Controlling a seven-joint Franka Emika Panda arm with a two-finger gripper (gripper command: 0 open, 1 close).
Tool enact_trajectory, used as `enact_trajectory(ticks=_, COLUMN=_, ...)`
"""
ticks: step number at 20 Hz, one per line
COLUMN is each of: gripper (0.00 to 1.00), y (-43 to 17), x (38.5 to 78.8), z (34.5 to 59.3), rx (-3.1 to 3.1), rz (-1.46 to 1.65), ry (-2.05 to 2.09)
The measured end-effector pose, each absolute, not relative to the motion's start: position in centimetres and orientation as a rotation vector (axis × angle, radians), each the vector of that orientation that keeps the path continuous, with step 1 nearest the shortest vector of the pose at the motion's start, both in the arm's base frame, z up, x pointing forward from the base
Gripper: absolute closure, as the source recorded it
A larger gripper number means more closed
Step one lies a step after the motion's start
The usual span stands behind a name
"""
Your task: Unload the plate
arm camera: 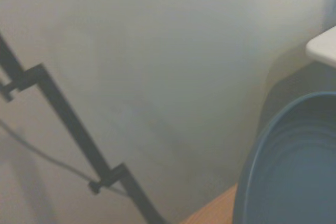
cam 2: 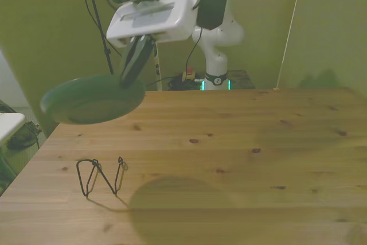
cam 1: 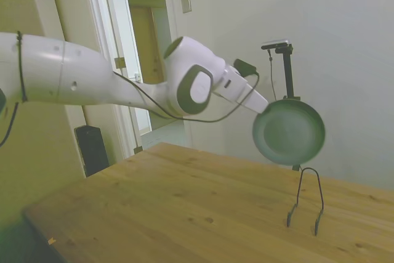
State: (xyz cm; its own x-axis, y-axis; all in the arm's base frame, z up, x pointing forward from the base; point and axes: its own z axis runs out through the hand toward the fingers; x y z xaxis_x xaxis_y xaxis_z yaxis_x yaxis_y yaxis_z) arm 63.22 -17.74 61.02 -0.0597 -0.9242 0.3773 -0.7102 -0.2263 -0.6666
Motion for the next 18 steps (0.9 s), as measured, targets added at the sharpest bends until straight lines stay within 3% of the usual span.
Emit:
enact_trajectory(ticks=3, gripper=1.00, y=-13.6, x=65.1, z=59.7, rx=-2.072, rz=-1.028, ry=1.776)
enact_trajectory(ticks=11, gripper=1.00, y=-10.2, x=73.6, z=45.4, rx=-2.247, rz=-0.802, ry=1.889)
enact_trajectory(ticks=14, gripper=1.00, y=-10.5, x=75.8, z=42.0, rx=-2.259, rz=-0.779, ry=1.930)
enact_trajectory(ticks=17, gripper=1.00, y=-11.0, x=77.2, z=40.2, rx=-2.261, rz=-0.777, ry=1.949)
enact_trajectory(ticks=18, gripper=0.00, y=-11.1, x=77.5, z=39.8, rx=-2.264, rz=-0.774, ry=1.954)
